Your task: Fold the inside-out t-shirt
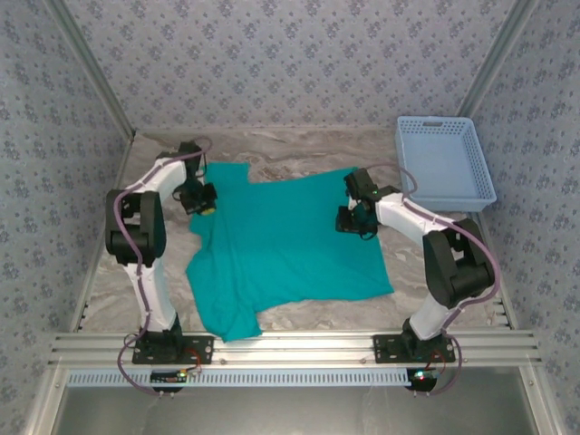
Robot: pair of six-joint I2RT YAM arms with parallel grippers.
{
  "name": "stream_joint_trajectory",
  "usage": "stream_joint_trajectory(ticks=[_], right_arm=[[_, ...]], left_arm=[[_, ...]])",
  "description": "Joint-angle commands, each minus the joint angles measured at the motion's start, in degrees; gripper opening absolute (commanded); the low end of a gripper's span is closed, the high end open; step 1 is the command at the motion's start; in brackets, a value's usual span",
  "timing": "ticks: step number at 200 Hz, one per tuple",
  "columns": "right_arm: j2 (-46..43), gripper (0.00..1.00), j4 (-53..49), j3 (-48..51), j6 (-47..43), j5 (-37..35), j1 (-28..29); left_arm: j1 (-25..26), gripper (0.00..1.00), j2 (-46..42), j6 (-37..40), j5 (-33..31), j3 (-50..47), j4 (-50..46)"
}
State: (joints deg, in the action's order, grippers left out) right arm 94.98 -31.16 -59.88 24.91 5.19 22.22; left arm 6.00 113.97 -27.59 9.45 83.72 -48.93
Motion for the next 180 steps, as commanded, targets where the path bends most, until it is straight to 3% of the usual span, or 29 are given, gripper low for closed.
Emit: stream_joint_trajectory(ticks=[1,11,17,37,63,106,132,164,180], right_arm=[[-1.05,0.33,-1.98,3.55,1.06,-0.08,-0.09],[-0.48,0.33,-1.93,4.69,1.47,-1.33,-0.53],[-0.07,0.33,-1.90,5.44,2.19,-2.21,-0.95],[0.96,0.32,-0.02,8.64,4.62,-4.10,-2.34],[0.51,0.31,3.30,10.53,4.93,-4.22,-3.12],[1.90,0.30,5.61,9.39,4.58,-4.87,-3.74],[0.01,0.31,5.50,7.63,4.12,-3.47,-4.91],[-5.60,0.38,0.49,6.11,5.08,-3.14,-4.84],[-8.63,0.41,-2.86,6.18,7.08,-3.82,-4.07]], left_arm=[[-0.39,0.08,-0.76,-6.55,-1.24,-4.18,4.29],[-1.06,0.07,0.56,-5.10,-5.90,-4.40,3.88],[-1.61,0.00,1.60,-3.54,-8.17,-3.93,3.38],[-1.69,0.00,5.99,3.73,-15.90,0.17,2.77],[-1.77,0.06,12.65,15.94,-11.40,10.32,0.18],[-1.59,0.11,23.61,30.04,-11.86,30.62,-7.64],[-1.93,0.25,23.03,31.68,-5.96,33.63,-7.11],[-1.87,0.30,14.49,25.95,-5.31,32.01,-7.32],[-1.36,0.32,7.04,22.82,-5.29,26.73,-7.65]])
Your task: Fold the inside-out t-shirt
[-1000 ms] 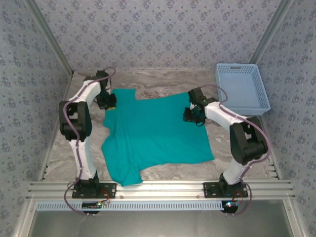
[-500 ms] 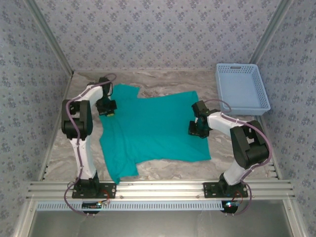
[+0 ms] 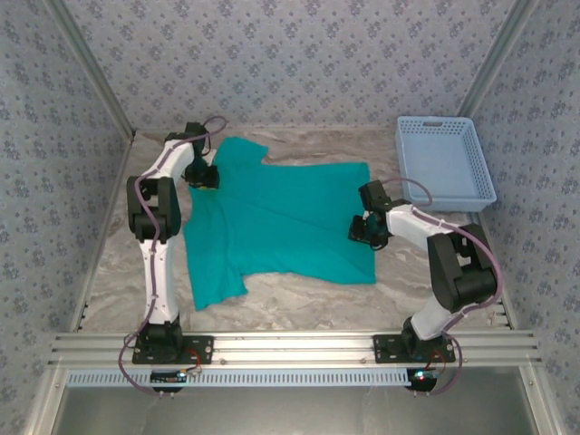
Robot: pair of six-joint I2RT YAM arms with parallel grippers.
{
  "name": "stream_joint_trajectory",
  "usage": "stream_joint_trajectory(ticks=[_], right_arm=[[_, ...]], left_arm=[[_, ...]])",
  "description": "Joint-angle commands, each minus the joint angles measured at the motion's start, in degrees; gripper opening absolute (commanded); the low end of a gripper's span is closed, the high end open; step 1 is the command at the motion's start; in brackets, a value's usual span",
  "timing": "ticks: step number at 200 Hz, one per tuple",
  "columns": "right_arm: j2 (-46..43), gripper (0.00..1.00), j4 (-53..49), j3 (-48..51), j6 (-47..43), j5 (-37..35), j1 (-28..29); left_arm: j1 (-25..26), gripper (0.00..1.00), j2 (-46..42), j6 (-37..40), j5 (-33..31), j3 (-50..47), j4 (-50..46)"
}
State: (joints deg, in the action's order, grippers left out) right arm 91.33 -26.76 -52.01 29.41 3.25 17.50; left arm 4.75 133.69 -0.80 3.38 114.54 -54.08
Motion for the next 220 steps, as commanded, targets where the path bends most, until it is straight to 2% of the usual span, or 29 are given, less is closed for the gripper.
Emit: stream_joint_trajectory(ticks=[1,29,53,80,84,92,102,104,107,111,118,138,167,191,220], right_arm=[[-5.22,0.41,-7.34,-1.64,2.71,-1.90,0.72],[-11.40,0.44,-12.24,1.13,6.16,-4.14,4.48],[-15.88,0.50,-17.12,3.71,13.44,-6.76,6.61],[-21.36,0.54,-20.07,8.08,22.35,-4.09,6.92],[-22.15,0.59,-20.08,8.96,23.67,-3.56,6.89],[-23.57,0.60,-19.47,10.87,26.21,-2.49,6.94],[-24.43,0.61,-17.86,13.08,28.61,-1.01,7.03],[-24.51,0.61,-17.59,13.34,28.95,-0.75,7.05],[-24.47,0.61,-17.31,13.88,29.62,-0.33,7.07],[-24.31,0.61,-16.97,14.39,30.31,0.38,6.99],[-23.69,0.61,-16.60,14.85,31.31,1.51,6.94],[-22.36,0.60,-13.64,15.68,32.59,5.27,7.88],[-22.63,0.56,-12.63,16.26,36.90,5.31,9.20],[-25.04,0.52,-8.79,19.80,44.63,5.08,10.02],[-25.81,0.41,-4.07,22.48,49.61,1.12,11.45]], left_arm=[[-0.02,0.32,-13.24,-4.18,0.77,-4.69,-2.51],[3.15,0.35,-29.64,-10.29,0.52,-22.63,-0.47],[6.47,0.37,-43.30,-21.52,2.95,-42.26,2.36],[7.72,0.38,-57.70,-31.56,6.55,-62.92,3.17],[7.77,0.38,-59.66,-32.54,6.42,-65.04,2.38],[8.21,0.39,-63.45,-34.36,4.87,-68.75,0.29],[10.00,0.42,-67.58,-37.33,2.83,-71.64,-2.30],[10.18,0.48,-68.29,-37.98,2.37,-71.80,-2.86],[11.25,0.50,-69.01,-38.35,2.65,-71.93,-2.97],[12.72,0.67,-69.78,-38.89,3.24,-72.40,-2.87],[15.52,0.71,-70.39,-41.24,4.24,-73.21,-2.87],[19.53,0.71,-70.22,-46.98,7.42,-76.39,-0.60],[21.28,0.65,-73.44,-55.09,4.65,-81.54,2.08],[22.36,0.60,-75.89,-61.14,2.04,-85.77,3.73],[23.27,0.58,-72.42,-62.12,1.11,-88.05,9.14]])
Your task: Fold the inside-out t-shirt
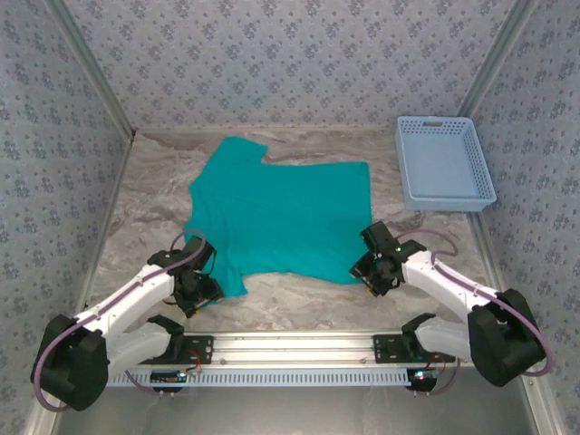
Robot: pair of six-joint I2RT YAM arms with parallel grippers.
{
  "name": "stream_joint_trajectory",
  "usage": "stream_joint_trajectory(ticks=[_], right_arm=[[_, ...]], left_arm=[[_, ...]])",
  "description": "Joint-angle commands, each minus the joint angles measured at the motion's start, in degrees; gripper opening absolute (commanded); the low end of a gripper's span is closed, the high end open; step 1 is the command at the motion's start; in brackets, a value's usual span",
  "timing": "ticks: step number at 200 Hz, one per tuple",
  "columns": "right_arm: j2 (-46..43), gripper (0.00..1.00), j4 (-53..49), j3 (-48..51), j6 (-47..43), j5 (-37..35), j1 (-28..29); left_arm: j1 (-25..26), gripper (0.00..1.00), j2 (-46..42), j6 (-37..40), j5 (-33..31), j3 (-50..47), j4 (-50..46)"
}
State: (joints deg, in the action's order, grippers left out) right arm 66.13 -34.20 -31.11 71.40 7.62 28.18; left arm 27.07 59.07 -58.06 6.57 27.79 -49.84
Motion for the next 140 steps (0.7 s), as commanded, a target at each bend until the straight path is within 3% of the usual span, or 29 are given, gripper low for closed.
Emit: stream_joint_trajectory(ticks=[1,16,24,35,62,93,110,125,140], right_arm=[[-0.59,0.40,3.40,1.58,7.62,-3.37,0.70],[0.05,0.14,1.30,0.14,7.10,-6.59,-0.25],[-0.13,0.03,-1.73,-1.02,7.22,-8.83,-0.42],[-1.12,0.00,-6.33,-2.60,8.35,-12.24,-0.42],[-4.65,0.00,-15.27,-5.45,10.63,-17.82,-0.39],[-4.56,0.00,-18.83,-10.08,11.00,-18.16,-0.43],[-1.67,0.09,-18.38,-12.30,9.16,-18.21,-1.47],[2.62,0.15,-13.89,-11.77,4.90,-15.33,-6.46],[7.20,0.31,-8.51,-10.22,-0.29,-11.38,-11.21]], left_arm=[[0.96,0.57,2.41,-4.82,-2.13,-1.36,5.01],[1.16,0.45,4.55,-4.02,-2.79,-1.88,5.10],[1.21,0.25,4.96,-3.24,-3.71,-1.77,4.26],[1.17,0.00,4.38,-1.58,-5.41,-0.59,2.10],[1.09,0.00,0.04,1.36,-10.62,6.09,-6.92],[1.10,0.00,-2.90,1.30,-8.36,11.14,-11.20],[1.09,0.00,-1.85,1.44,-6.64,12.24,-11.85],[1.03,0.00,-1.02,0.96,-6.12,11.58,-11.34],[0.88,0.00,-0.45,-0.36,-4.34,10.33,-10.01]])
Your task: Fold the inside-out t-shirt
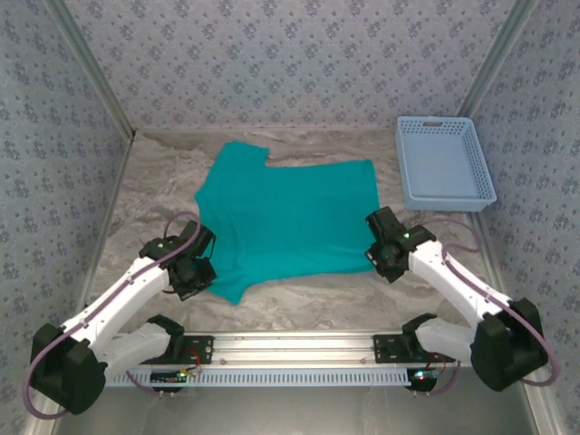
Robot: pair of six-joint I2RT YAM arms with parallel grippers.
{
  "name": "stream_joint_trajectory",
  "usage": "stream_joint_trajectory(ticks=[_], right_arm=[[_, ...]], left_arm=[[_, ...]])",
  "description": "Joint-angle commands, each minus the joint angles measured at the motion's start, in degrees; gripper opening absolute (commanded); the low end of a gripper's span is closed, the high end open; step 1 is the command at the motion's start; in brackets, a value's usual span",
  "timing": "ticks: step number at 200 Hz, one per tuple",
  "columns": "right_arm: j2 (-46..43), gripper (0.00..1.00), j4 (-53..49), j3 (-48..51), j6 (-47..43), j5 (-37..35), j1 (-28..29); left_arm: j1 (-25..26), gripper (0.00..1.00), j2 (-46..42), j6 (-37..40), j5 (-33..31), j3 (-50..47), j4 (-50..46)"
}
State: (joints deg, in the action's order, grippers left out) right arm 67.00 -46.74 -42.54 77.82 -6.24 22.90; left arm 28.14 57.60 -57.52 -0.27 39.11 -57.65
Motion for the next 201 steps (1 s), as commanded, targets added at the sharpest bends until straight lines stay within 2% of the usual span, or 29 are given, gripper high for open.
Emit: stream_joint_trajectory(ticks=[1,13,24,28,37,59,87,107,145,170,201], right_arm=[[6.57,0.32,4.25,1.22,-6.94,2.60,-6.06],[7.88,0.42,4.51,1.39,-10.05,4.59,-7.11],[6.19,0.46,2.69,1.37,-10.54,3.63,-5.99],[5.11,0.46,1.83,1.54,-10.36,3.04,-5.53],[2.54,0.48,0.27,2.24,-9.56,2.40,-4.52],[-2.45,0.50,-0.49,5.66,-7.76,4.74,-3.62],[-3.37,0.49,-1.86,7.43,-6.19,4.31,-0.71],[-2.76,0.48,-0.19,8.82,-3.90,3.29,2.18],[1.80,0.40,3.73,9.94,-3.20,1.50,1.39],[2.43,0.41,5.08,9.55,-3.67,1.76,0.57],[1.02,0.42,2.19,7.41,-4.34,1.55,0.25]], left_arm=[[-0.19,0.00,1.02,-1.01,2.66,-1.11,-2.08],[-0.24,0.00,0.70,-2.28,5.33,-2.22,-0.72],[-0.08,0.00,-0.39,-3.94,7.00,-3.31,0.01],[0.06,0.05,-0.92,-4.32,7.68,-3.84,0.46],[0.08,0.28,-2.32,-4.87,9.10,-5.00,1.71],[0.23,0.47,-3.24,-5.29,10.02,-7.50,3.74],[0.71,0.51,0.46,-4.93,9.18,-10.28,5.56],[1.47,0.54,1.88,-5.78,6.33,-12.54,6.21],[1.72,0.54,3.18,-7.68,4.61,-16.00,10.95],[1.87,0.54,2.81,-7.24,3.20,-14.21,8.77],[2.42,0.56,-0.62,-7.20,0.52,-8.79,2.50]])
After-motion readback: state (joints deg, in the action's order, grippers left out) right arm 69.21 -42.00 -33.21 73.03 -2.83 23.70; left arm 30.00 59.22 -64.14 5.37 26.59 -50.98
